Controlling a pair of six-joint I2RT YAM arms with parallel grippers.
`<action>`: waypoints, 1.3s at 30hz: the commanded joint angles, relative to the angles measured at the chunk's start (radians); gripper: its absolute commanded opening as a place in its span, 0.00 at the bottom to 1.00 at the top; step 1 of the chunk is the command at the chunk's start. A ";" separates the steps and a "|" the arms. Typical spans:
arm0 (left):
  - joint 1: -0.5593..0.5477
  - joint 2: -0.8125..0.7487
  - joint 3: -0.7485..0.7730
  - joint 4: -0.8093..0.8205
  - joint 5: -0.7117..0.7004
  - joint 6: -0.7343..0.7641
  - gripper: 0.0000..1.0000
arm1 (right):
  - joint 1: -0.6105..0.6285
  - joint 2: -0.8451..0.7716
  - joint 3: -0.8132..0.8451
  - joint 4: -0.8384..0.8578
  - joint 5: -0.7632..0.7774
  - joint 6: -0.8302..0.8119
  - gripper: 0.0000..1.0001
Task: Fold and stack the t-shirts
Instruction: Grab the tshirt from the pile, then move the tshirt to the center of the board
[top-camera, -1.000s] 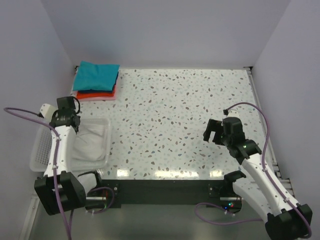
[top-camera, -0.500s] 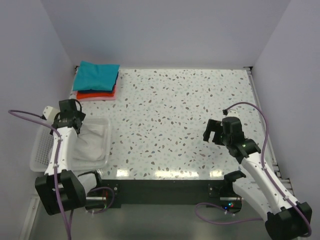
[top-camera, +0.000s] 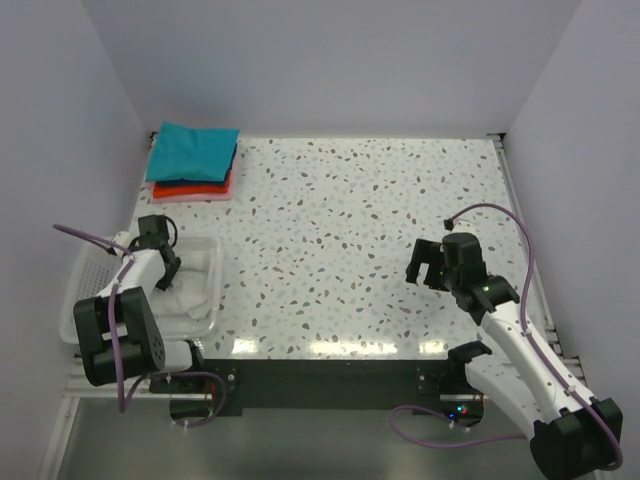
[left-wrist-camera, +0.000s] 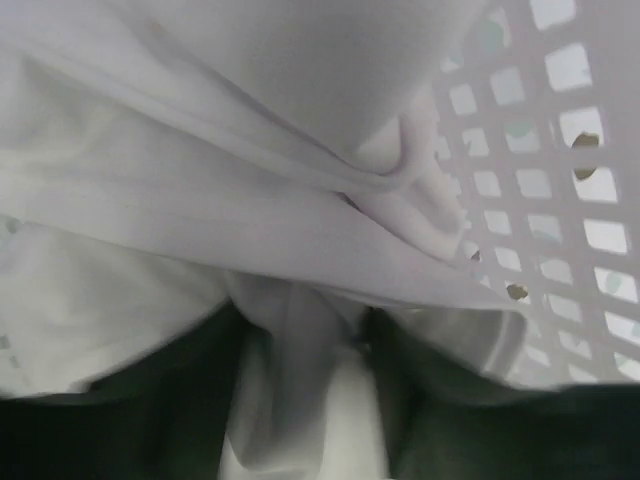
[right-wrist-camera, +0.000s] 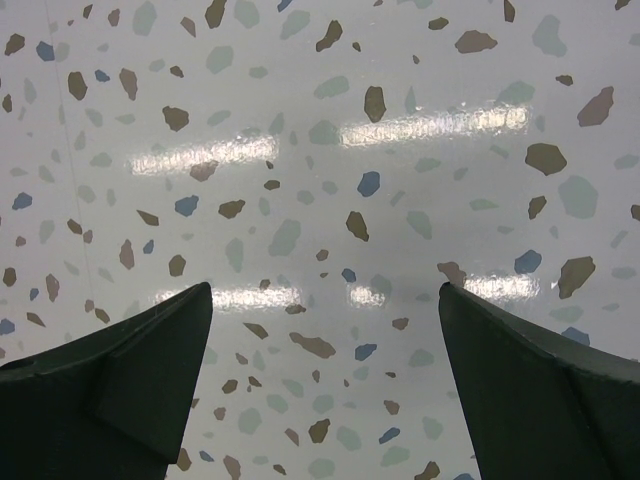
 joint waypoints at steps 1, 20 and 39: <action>0.010 0.015 0.003 0.068 0.034 0.005 0.36 | 0.000 0.000 0.039 0.012 0.021 -0.012 0.99; 0.010 -0.465 0.363 -0.156 0.090 0.114 0.00 | 0.000 -0.061 0.045 0.021 -0.017 -0.022 0.99; -0.506 -0.200 0.603 0.150 0.508 0.346 0.00 | 0.000 -0.103 0.042 0.024 -0.014 -0.028 0.99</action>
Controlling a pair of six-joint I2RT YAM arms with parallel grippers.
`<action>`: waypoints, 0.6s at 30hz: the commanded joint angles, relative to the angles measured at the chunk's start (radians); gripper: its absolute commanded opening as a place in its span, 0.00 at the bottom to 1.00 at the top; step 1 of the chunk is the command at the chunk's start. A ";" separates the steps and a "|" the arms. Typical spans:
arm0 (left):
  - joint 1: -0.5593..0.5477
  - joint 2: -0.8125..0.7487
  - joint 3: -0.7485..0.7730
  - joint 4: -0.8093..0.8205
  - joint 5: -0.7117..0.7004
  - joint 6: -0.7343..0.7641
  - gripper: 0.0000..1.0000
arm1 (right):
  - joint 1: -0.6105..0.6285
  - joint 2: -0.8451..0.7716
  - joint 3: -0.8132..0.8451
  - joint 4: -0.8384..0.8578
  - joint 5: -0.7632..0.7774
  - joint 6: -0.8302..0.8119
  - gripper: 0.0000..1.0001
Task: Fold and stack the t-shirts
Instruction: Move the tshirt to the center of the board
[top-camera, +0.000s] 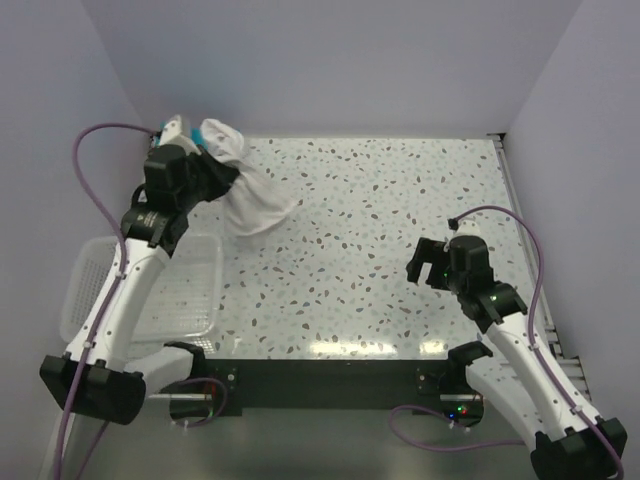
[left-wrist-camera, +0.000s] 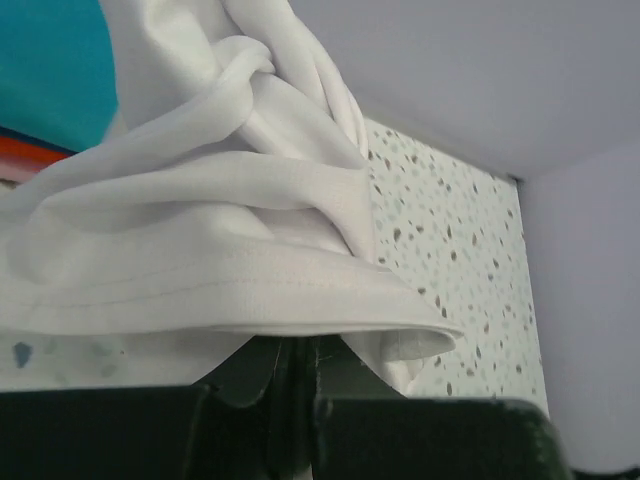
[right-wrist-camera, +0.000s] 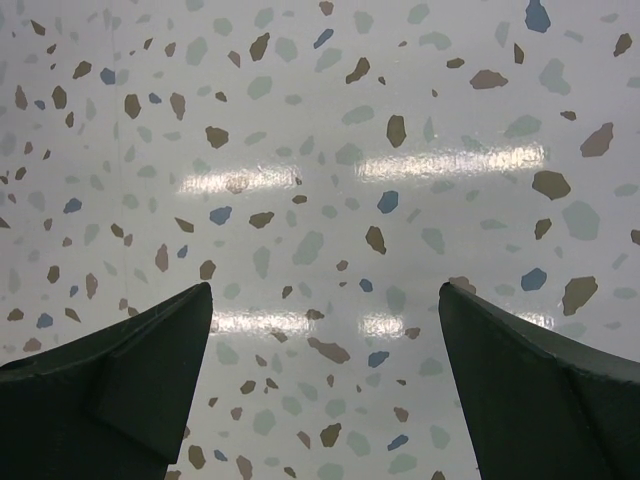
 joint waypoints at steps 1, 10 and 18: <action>-0.155 0.045 0.068 0.113 0.014 0.098 0.00 | 0.000 -0.013 0.040 0.018 0.010 -0.012 0.99; -0.519 0.266 0.014 0.194 0.046 0.229 0.00 | -0.002 -0.002 0.040 0.005 0.059 -0.001 0.99; -0.732 0.348 -0.165 0.198 0.009 0.245 0.92 | 0.000 0.047 0.046 0.007 0.050 -0.004 0.99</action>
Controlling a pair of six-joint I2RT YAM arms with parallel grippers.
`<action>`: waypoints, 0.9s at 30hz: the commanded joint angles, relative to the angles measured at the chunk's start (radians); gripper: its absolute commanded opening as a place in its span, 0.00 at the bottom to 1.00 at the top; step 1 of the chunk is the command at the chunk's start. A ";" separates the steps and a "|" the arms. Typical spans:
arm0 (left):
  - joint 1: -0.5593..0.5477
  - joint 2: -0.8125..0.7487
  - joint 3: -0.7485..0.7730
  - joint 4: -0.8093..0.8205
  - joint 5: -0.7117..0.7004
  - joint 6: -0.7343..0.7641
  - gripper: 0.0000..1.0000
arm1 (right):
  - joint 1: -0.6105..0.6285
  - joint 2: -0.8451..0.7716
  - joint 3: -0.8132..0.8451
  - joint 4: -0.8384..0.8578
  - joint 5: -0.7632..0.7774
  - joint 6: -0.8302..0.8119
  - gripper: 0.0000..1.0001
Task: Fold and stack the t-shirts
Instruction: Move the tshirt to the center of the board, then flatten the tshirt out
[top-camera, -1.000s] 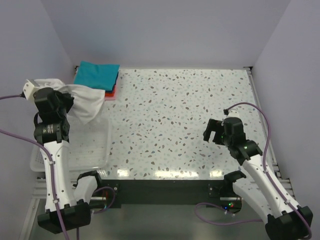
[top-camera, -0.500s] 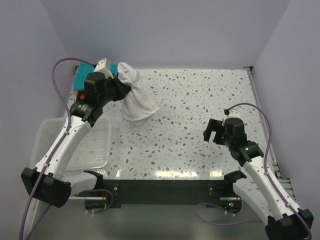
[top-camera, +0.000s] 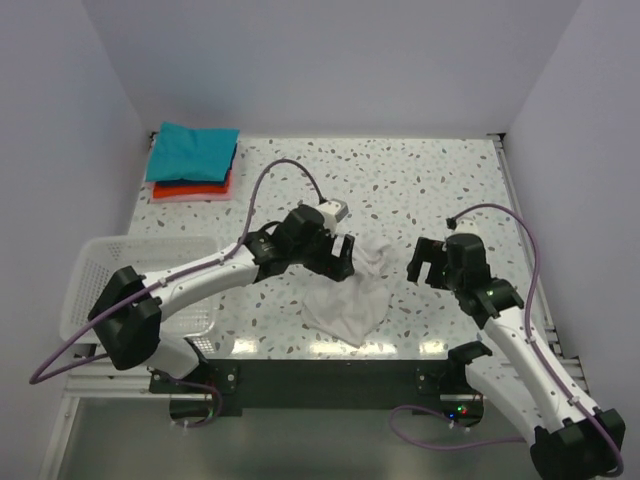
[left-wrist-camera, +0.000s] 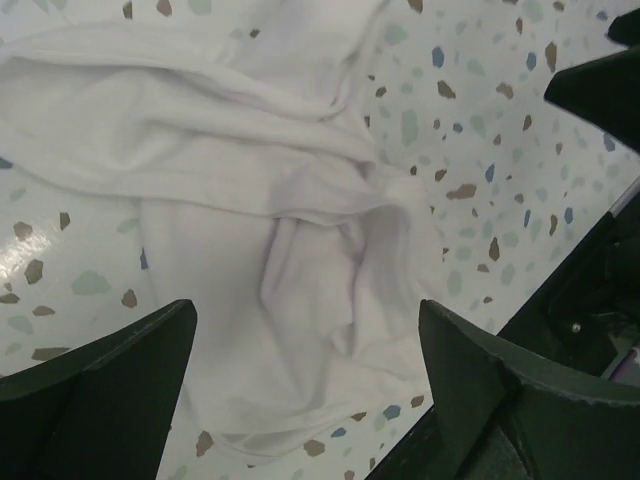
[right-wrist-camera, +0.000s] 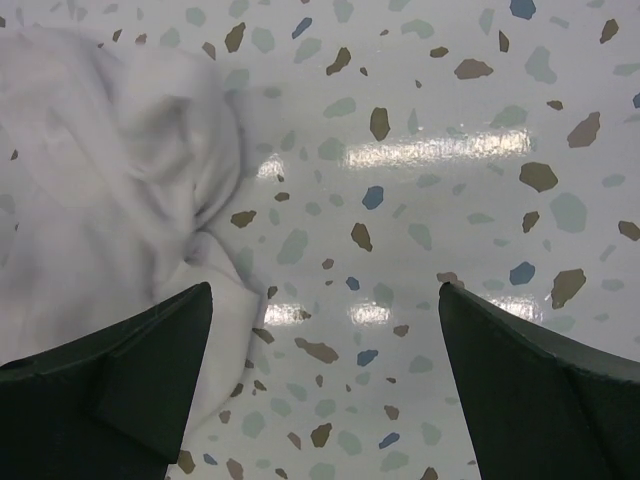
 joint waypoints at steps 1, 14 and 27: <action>-0.013 -0.018 -0.042 0.015 -0.051 -0.014 1.00 | -0.004 0.016 0.042 0.011 0.022 -0.003 0.99; 0.197 0.146 0.024 0.002 -0.143 -0.141 1.00 | -0.002 0.093 0.089 0.011 -0.018 0.014 0.99; 0.226 0.528 0.369 -0.041 -0.095 -0.057 1.00 | -0.002 0.139 0.059 0.085 -0.128 0.039 0.99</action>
